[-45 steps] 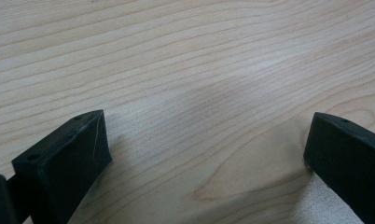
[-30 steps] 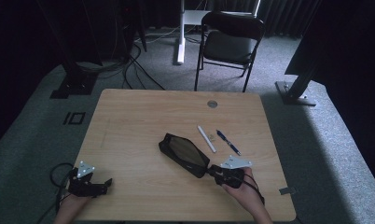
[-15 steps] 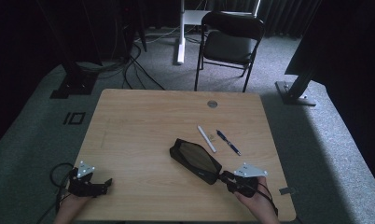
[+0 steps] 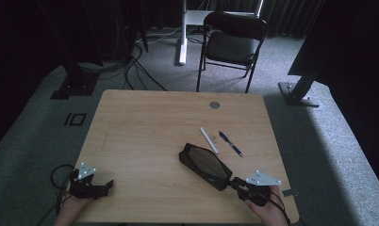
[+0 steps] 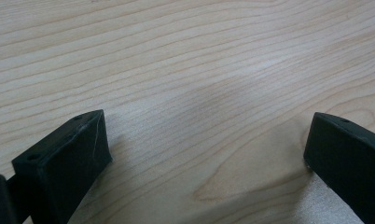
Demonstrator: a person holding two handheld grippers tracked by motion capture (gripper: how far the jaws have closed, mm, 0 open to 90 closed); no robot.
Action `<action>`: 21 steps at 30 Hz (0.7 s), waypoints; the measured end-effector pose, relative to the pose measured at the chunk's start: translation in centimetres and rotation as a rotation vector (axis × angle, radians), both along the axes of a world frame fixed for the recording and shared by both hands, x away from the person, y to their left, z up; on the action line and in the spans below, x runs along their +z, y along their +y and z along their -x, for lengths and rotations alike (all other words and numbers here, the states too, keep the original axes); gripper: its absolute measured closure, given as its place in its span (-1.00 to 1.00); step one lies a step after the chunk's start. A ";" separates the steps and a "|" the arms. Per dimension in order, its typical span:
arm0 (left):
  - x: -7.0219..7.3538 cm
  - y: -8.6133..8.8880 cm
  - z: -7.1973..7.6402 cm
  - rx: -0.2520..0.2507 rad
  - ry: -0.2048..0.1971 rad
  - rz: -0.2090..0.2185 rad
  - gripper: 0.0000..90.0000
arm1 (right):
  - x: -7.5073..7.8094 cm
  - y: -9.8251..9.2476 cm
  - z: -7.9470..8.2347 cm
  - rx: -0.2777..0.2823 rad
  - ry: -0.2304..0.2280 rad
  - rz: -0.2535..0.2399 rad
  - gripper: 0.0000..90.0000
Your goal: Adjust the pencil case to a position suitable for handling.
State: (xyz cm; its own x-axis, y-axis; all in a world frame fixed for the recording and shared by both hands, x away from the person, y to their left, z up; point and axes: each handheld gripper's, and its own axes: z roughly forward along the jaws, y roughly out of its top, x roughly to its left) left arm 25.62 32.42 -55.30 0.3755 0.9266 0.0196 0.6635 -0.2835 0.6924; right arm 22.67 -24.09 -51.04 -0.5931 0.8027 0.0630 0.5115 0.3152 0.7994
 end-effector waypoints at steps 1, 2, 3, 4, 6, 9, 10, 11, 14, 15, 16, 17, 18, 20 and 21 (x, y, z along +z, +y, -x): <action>0.0 0.0 0.0 0.000 0.000 0.000 -0.99 | 0.0 -0.1 0.1 0.000 -0.001 0.002 0.63; 0.0 0.0 0.0 0.000 0.000 0.000 -0.99 | 0.0 -0.2 0.2 -0.003 0.000 0.002 0.63; 0.0 0.0 0.0 0.000 0.000 0.000 -0.99 | 0.0 -0.3 0.3 -0.007 0.002 -0.001 0.63; 0.0 0.0 0.0 0.000 0.000 0.000 -0.99 | 0.0 -0.3 0.3 -0.007 0.002 -0.001 0.63; 0.0 0.0 0.0 0.000 0.000 0.000 -0.99 | -0.1 -0.5 0.6 -0.008 0.005 0.001 0.63; 0.0 0.0 0.0 0.000 0.000 0.000 -0.99 | -0.1 -0.7 0.7 -0.019 0.006 0.001 0.62; 0.0 0.0 0.0 0.000 0.000 0.000 -0.99 | -0.1 -0.7 0.8 -0.019 0.007 0.003 0.62; 0.0 0.0 0.0 0.000 0.000 0.000 -0.99 | -0.2 -0.8 0.8 -0.018 0.004 0.006 0.62; 0.0 0.0 0.0 0.000 0.000 0.000 -0.99 | -0.1 -0.7 0.8 -0.014 0.006 0.012 0.59; 0.0 0.0 0.0 0.000 0.000 0.000 -0.99 | -0.1 -0.6 0.8 -0.014 0.008 0.017 0.57; 0.0 0.0 0.0 0.000 0.000 0.000 -0.99 | -0.1 -0.6 0.8 -0.012 0.010 0.018 0.54; 0.0 0.0 0.0 0.000 0.000 0.000 -0.99 | 0.0 -0.6 0.8 -0.010 0.010 0.015 0.52; 0.0 0.0 0.0 0.000 0.000 0.000 -0.99 | 0.0 -0.6 0.8 -0.010 0.009 0.011 0.51; 0.0 0.0 0.0 0.000 0.000 0.000 -0.99 | 0.2 -0.6 0.8 -0.006 0.008 0.008 0.49; 0.0 0.0 0.0 0.000 0.000 0.000 -0.99 | 0.3 -0.6 0.8 -0.005 0.005 0.001 0.48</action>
